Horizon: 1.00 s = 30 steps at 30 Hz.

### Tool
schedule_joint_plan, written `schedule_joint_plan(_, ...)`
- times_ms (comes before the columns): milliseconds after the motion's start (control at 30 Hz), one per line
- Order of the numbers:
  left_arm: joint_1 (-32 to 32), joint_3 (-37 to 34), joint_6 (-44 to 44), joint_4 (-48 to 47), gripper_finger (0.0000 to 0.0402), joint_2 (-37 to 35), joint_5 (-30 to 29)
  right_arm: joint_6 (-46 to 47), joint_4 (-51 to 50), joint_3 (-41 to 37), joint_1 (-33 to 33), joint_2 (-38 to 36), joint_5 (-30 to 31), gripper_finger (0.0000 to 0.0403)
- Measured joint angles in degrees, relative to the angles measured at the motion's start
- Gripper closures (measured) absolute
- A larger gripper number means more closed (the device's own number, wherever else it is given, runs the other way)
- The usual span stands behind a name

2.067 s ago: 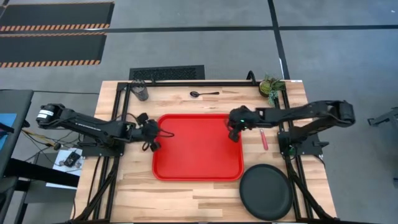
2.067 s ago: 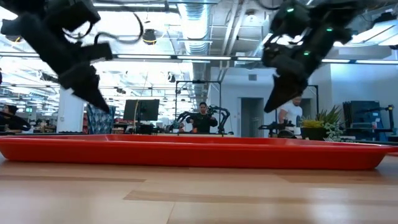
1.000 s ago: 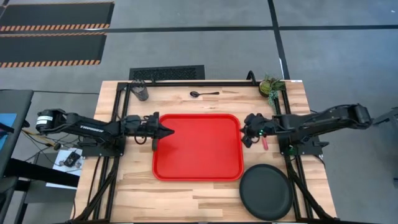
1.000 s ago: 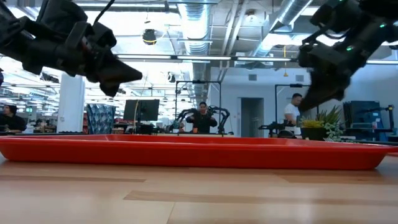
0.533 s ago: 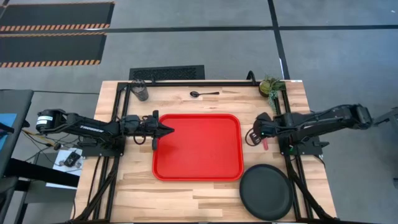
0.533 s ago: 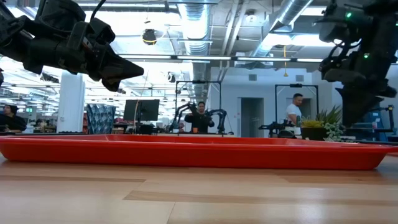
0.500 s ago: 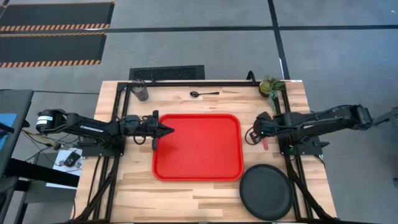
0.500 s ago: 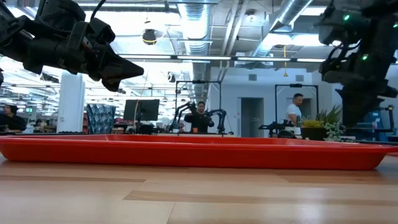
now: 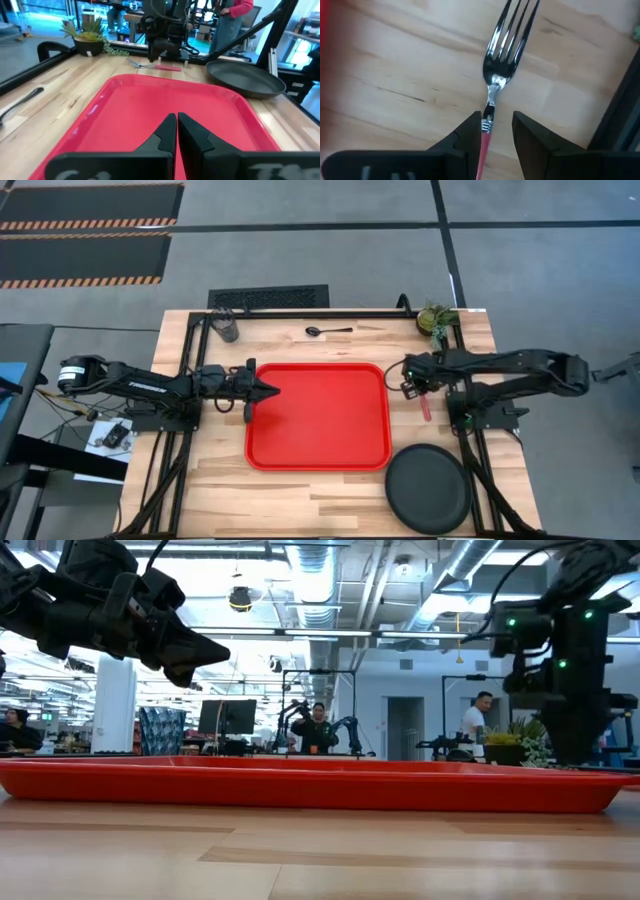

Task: Pick and place plate/cup/fork/spoon on tray
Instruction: Put the red fork on the red tray

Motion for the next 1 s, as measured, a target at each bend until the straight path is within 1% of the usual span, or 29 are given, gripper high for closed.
schedule_joint_plan(300,-3.0,0.0,-0.8,-0.1,0.04,0.0,-0.1,-5.9,1.8,0.0,-3.6,7.0,-6.8,0.0276)
schedule_joint_plan(533,-5.7,0.0,-0.5,-0.1,0.04,0.0,-1.7,-6.3,4.5,0.3,-4.5,9.8,-8.5,0.03)
schedule_joint_plan(800,-6.4,0.0,-0.4,-0.1,0.04,0.0,-2.0,-5.4,6.4,0.2,-4.3,9.0,-10.7,0.0344)
schedule_joint_plan(1000,-6.4,0.0,-0.4,-0.1,0.04,0.0,-2.0,-2.4,7.2,2.1,-3.8,6.2,-12.6,0.0356)
